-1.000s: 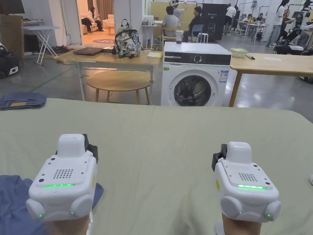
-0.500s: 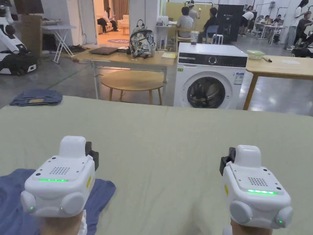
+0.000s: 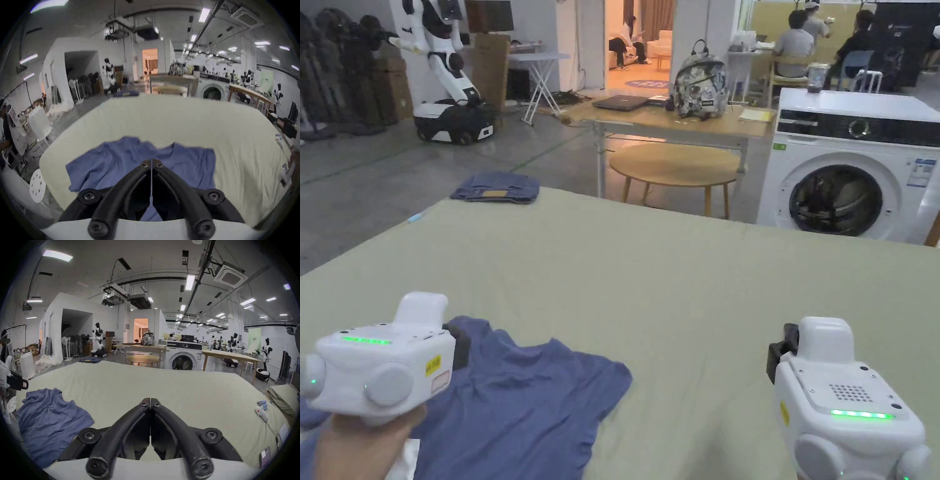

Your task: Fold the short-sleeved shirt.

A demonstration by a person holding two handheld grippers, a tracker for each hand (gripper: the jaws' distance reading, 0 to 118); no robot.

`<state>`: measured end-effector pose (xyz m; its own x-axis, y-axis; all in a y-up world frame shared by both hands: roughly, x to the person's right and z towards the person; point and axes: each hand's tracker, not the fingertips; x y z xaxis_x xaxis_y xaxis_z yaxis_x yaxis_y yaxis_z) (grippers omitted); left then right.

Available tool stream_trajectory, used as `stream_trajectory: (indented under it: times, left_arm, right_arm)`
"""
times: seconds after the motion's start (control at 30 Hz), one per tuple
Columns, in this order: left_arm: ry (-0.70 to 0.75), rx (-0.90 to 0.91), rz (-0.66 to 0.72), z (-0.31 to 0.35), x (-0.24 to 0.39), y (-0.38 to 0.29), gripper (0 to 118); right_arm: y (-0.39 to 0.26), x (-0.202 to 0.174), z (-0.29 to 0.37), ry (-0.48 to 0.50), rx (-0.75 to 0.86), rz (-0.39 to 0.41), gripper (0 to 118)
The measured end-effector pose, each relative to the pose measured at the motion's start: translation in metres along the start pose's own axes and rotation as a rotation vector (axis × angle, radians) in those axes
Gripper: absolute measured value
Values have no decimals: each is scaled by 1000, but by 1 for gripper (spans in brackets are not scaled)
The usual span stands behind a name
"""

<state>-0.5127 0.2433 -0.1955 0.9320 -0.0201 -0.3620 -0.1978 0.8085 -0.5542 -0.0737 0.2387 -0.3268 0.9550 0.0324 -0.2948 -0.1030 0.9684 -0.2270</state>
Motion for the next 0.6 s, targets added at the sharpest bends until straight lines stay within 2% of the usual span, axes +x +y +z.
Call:
stream_trajectory:
  times: [0.1,0.27,0.37,0.43,0.47,0.6]
  left_arm:
    - [-17,-159,-21,-5,-17,-11,0]
    - [-54,-291,-10,-22,-31,-34,0]
    - [-102,-332,20,-40,-36,-44,37]
    - [-136,-396,-2,-53,-32,-51,73]
    - [-141,-424,-13,-59,-28,-54,83]
    - [-89,-497,-58,-76,-12,-67,86]
  right_arm:
    - [-7,-11,-4,33,-22,13,0]
    - [-18,-21,-8,62,-47,23,0]
    - [-22,-23,-9,68,-60,31,0]
    - [-24,-22,-9,67,-66,37,0]
    - [-25,-21,-7,67,-70,39,0]
    - [-30,-16,-6,60,-79,46,0]
